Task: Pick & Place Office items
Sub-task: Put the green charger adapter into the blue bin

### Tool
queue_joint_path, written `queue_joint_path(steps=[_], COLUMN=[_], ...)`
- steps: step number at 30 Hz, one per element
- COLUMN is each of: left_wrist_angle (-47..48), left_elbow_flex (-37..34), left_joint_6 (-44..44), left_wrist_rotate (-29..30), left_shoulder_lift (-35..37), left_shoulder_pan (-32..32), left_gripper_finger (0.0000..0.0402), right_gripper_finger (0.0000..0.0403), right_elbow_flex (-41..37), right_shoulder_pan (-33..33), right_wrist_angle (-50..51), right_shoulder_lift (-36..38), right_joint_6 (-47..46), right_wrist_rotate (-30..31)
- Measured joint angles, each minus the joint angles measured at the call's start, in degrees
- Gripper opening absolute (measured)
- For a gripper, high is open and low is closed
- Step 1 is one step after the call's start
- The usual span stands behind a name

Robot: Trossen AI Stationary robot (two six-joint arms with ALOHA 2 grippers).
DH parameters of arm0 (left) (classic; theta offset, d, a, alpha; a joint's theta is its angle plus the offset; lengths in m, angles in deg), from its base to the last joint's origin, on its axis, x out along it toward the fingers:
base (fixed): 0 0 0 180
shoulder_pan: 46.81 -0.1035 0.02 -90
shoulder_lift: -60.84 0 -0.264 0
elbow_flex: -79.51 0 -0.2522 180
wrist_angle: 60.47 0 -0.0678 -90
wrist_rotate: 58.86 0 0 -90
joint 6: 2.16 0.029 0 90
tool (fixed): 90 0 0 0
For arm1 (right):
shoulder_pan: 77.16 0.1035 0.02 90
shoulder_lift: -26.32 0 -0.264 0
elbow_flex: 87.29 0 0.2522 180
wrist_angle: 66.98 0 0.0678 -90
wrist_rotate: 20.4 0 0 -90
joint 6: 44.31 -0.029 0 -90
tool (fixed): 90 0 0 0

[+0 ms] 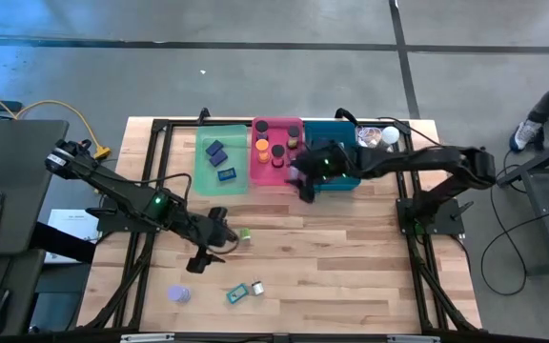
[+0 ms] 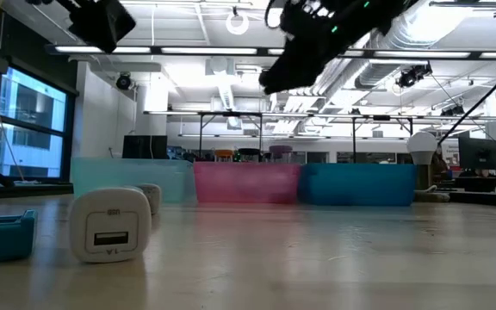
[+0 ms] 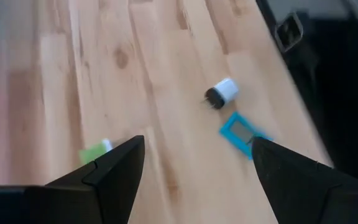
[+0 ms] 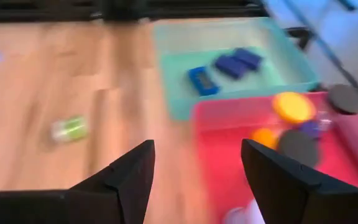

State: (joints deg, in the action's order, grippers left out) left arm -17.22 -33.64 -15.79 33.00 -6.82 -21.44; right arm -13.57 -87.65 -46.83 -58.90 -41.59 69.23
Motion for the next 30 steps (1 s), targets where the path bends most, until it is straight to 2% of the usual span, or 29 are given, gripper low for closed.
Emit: queue_joint_path(steps=[3,5,15,23,30], left_wrist_angle=[1.5,1.0,1.5,1.2,-0.5], left_elbow_flex=[0.0,0.0,0.0,0.0,-0.1], left_joint_6=[9.0,11.2,27.3,34.1,43.5], left_wrist_rotate=[1.1,2.0,13.6,14.3,13.1], left_shoulder_lift=[-0.8,-1.9,-11.9,-17.9,-18.8], left_shoulder_pan=[0.6,1.0,0.2,-3.9,-7.6], left_gripper_finger=[0.0289,0.0289,0.0289,0.0289,0.0289], right_gripper_finger=[0.0229,0.0229,0.0229,0.0229,0.0229], right_elbow_flex=[0.1,0.0,0.0,0.0,0.0], right_shoulder_pan=[4.2,6.5,16.2,22.1,25.1], right_wrist_angle=[3.1,5.9,8.0,7.9,7.2], right_shoulder_lift=[1.6,2.2,2.3,2.3,2.3], right_joint_6=[-0.1,-1.3,-7.5,-7.7,-7.7], right_wrist_rotate=[0.0,0.2,0.2,0.2,0.2])
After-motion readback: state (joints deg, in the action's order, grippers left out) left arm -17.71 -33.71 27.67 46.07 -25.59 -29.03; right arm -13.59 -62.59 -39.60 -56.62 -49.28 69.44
